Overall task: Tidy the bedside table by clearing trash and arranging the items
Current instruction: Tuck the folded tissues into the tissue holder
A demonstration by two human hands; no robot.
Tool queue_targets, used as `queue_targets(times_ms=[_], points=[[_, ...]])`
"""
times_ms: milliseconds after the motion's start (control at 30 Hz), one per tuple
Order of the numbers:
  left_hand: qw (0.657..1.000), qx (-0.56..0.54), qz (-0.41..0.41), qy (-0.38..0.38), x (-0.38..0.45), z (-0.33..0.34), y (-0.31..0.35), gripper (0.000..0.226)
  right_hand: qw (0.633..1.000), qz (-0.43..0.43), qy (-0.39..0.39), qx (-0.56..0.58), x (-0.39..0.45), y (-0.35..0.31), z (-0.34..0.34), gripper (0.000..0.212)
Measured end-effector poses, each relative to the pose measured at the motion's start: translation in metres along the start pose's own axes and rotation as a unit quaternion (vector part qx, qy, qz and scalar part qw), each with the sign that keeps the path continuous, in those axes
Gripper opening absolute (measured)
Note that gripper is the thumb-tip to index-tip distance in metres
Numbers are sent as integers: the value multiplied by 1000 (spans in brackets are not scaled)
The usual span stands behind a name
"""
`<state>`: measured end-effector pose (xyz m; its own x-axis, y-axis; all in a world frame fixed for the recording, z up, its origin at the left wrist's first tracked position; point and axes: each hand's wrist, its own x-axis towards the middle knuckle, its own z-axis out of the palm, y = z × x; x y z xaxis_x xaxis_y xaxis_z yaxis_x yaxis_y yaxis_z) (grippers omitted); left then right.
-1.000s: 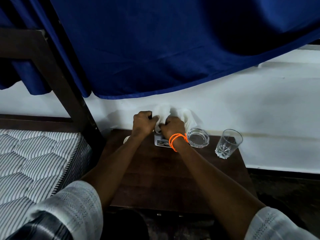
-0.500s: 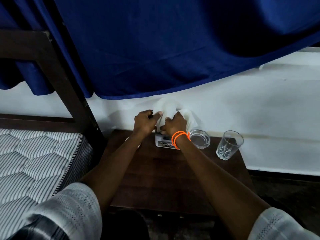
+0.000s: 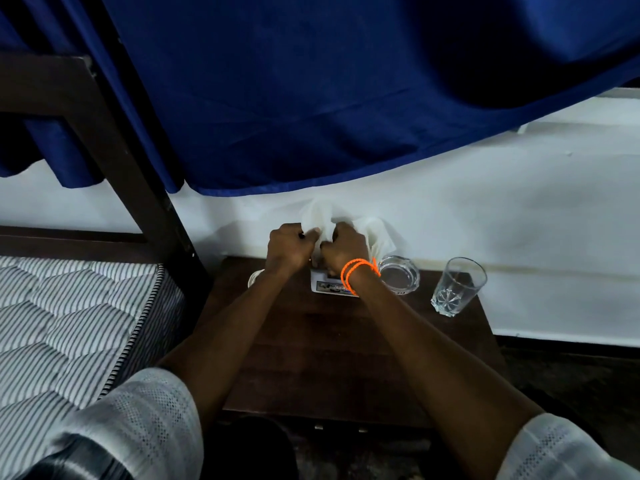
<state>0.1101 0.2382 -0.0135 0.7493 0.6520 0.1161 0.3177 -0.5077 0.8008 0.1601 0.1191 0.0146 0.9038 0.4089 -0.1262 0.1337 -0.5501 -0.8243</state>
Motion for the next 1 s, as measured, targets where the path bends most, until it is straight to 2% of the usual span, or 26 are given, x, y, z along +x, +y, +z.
queue_targets(times_ms=[67, 167, 233, 300, 367, 567, 633, 733, 867, 933, 1000], points=[[1000, -1, 4, 9, -1, -1, -1, 39, 999, -23, 10, -42, 2, 2, -2, 10], [998, -39, 18, 36, 1, -4, -5, 46, 999, -21, 22, -38, 9, 4, -2, 15], [998, -33, 39, 39, 2, -5, -7, 44, 999, -22, 34, -28, 14, 5, -3, 27], [997, -18, 60, 34, 2, -7, -7, 41, 999, -19, 44, -12, 18, 8, -1, 47], [997, -8, 73, 29, 2, -7, -5, 42, 998, -25, 48, -21, 18, 11, 0, 55], [996, 49, 75, 3, -4, -3, -8, 53, 990, -69, 21, -122, 8, 18, 5, 52], [996, 50, 71, 9, -7, -2, -9, 52, 991, -60, 16, -115, 8, 20, 6, 50], [998, 26, 53, 33, -7, -2, -10, 46, 992, -61, 36, -104, 10, 21, 5, 36], [996, 25, 84, 30, -7, -6, -10, 41, 993, -61, 77, -70, 12, 20, 3, 39], [996, 36, 84, 17, -9, -4, -7, 42, 995, -56, 60, -55, 10, 21, 3, 46], [996, 47, 67, 19, -11, -2, -5, 50, 997, -47, 36, -56, 8, 22, 6, 40]])
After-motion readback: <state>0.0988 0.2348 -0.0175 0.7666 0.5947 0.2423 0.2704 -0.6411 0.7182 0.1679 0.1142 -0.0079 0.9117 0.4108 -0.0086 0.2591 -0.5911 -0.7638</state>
